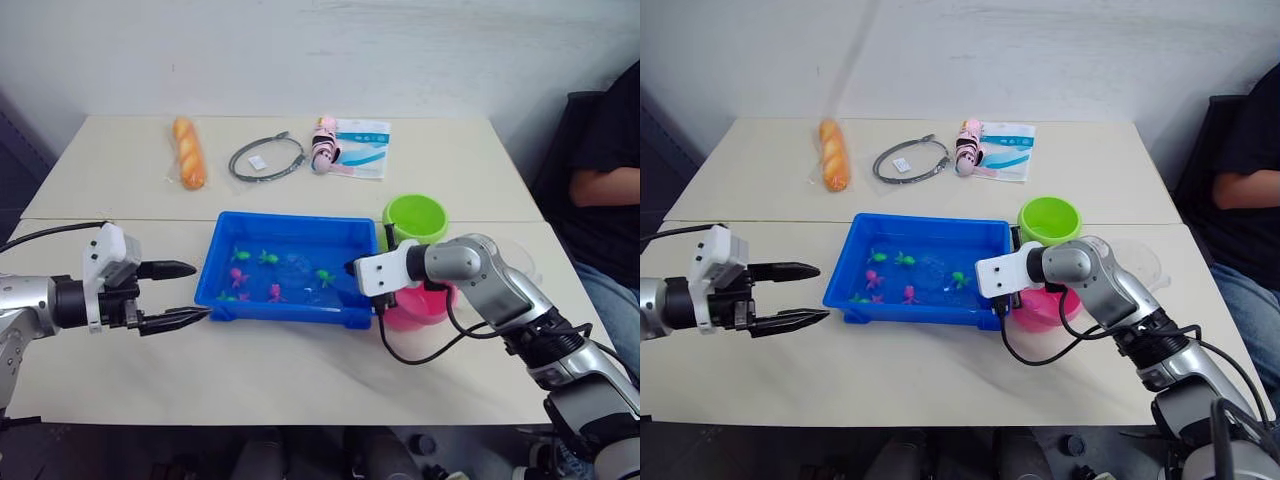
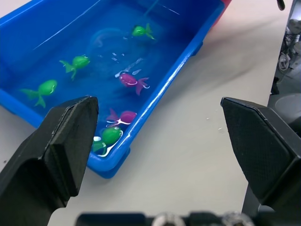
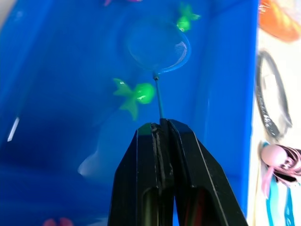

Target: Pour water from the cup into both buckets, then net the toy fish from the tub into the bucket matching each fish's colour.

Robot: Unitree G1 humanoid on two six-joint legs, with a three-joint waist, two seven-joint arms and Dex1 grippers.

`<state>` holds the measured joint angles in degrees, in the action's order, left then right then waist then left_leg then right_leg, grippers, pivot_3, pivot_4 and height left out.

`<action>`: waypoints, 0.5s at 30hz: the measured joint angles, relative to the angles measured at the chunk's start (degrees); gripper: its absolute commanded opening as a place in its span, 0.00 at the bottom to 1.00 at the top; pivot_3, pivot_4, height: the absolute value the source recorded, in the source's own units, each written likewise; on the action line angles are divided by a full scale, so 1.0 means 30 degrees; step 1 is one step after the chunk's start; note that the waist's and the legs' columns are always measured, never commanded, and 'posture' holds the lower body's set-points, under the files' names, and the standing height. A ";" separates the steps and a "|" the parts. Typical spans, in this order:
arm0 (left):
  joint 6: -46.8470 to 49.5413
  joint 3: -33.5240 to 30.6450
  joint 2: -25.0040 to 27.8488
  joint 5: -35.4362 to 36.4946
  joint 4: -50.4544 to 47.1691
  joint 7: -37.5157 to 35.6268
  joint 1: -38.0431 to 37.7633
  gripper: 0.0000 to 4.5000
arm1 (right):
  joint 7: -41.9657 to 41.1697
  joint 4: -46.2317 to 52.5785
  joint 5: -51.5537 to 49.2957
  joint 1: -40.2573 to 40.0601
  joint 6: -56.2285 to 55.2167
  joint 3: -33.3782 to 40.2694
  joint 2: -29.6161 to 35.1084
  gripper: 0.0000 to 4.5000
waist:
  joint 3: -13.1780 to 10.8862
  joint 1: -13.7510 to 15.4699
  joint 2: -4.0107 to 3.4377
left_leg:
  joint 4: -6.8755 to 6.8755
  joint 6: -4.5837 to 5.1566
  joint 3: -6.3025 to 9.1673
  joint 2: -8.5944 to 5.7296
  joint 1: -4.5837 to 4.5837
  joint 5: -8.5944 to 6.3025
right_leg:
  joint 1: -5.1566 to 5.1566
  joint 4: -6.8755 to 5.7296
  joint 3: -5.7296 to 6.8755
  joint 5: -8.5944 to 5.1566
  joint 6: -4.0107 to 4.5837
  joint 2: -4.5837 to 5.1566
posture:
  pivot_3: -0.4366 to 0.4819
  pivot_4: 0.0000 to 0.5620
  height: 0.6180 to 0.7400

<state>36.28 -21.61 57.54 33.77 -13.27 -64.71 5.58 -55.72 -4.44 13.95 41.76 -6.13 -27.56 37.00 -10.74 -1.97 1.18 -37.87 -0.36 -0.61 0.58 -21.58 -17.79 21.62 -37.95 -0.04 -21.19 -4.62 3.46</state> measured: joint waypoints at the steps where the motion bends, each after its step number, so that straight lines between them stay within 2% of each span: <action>1: -0.0011 0.0005 0.0000 -0.0004 0.0108 0.0010 0.0054 1.00 | -0.0232 0.0135 -0.0132 -0.0086 0.0042 0.0009 -0.0092 0.00 | 0.0000 -0.0003 0.0001 | 0.0000 0.0001 0.0002 0.0000 0.0000 -0.0001 | 0.0000 0.0000 0.0001 0.0000 0.0000 0.0000 | 0.48 0.27 1.00; 5: -0.0047 0.0051 0.0000 -0.0010 0.0167 0.0062 0.0327 1.00 | -0.1178 0.1292 -0.1324 -0.0767 0.1269 0.0442 -0.0387 0.00 | 0.0000 0.0029 0.0000 | 0.0000 -0.0001 0.0003 0.0000 -0.0001 -0.0002 | -0.0004 0.0002 0.0001 0.0000 0.0000 0.0002 | 0.48 0.27 1.00; 15: 0.0134 0.1016 -0.0037 0.0279 0.0422 -0.0437 0.2226 1.00 | -0.2585 0.6133 -0.7543 -0.2443 1.1690 0.4433 0.0046 0.00 | -0.0002 0.0108 -0.0004 | 0.0022 0.0010 0.0024 0.0001 -0.0003 -0.0015 | -0.0014 0.0031 0.0015 0.0000 0.0001 0.0010 | 0.48 0.27 1.00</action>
<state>36.68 -18.56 57.43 34.61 -12.00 -66.02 12.26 -63.47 13.96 -8.68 34.43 28.94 -14.26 37.14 -10.74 -1.65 1.17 -37.81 -0.33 -0.54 0.59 -21.59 -17.84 21.58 -37.85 0.00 -21.19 -4.61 3.49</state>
